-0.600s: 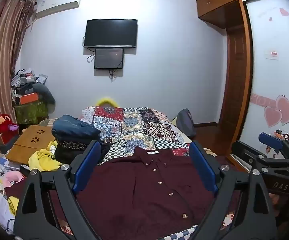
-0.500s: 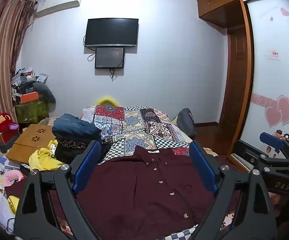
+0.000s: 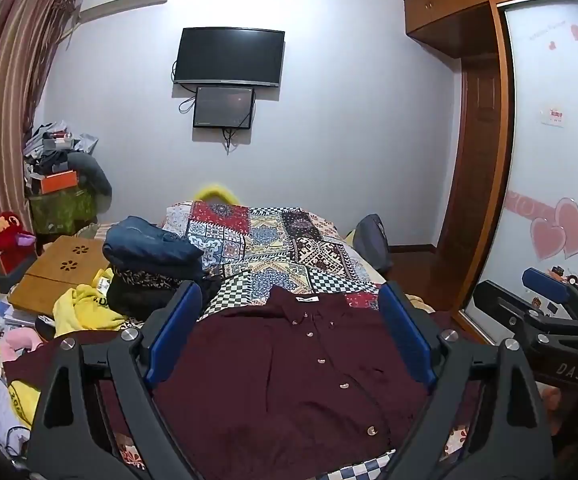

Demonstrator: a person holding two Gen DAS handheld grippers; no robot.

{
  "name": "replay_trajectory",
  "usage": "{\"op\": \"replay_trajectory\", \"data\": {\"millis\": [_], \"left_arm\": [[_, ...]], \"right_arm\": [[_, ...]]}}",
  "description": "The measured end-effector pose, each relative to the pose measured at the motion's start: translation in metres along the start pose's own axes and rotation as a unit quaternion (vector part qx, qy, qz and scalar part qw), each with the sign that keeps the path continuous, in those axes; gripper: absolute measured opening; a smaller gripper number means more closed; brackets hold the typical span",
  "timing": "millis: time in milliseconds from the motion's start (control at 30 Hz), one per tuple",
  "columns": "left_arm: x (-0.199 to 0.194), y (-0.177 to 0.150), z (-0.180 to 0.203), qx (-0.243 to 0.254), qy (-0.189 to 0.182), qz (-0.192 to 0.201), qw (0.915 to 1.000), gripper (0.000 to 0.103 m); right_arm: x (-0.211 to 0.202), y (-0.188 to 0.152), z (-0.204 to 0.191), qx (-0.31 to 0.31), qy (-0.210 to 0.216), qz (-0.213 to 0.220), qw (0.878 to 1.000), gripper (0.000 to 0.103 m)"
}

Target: Fold large clothes

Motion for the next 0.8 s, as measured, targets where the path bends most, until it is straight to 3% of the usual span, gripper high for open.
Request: {"op": "replay_trajectory", "data": {"millis": [800], "left_arm": [[0.0044, 0.0009, 0.0018, -0.003, 0.005, -0.006, 1.0, 0.091]], "right_arm": [[0.0039, -0.0001, -0.0008, 0.001, 0.003, -0.002, 1.0, 0.103]]}}
Point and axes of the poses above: each gripper's, at about its wrist camera, not at the fingertips, and x roughly the way its jaws point, z to its right, y to its top, the point moved 9 cm from there along x, roughly the way its jaws point, and after that the axes turned 6 degrees about z, right-handed, at the moved point
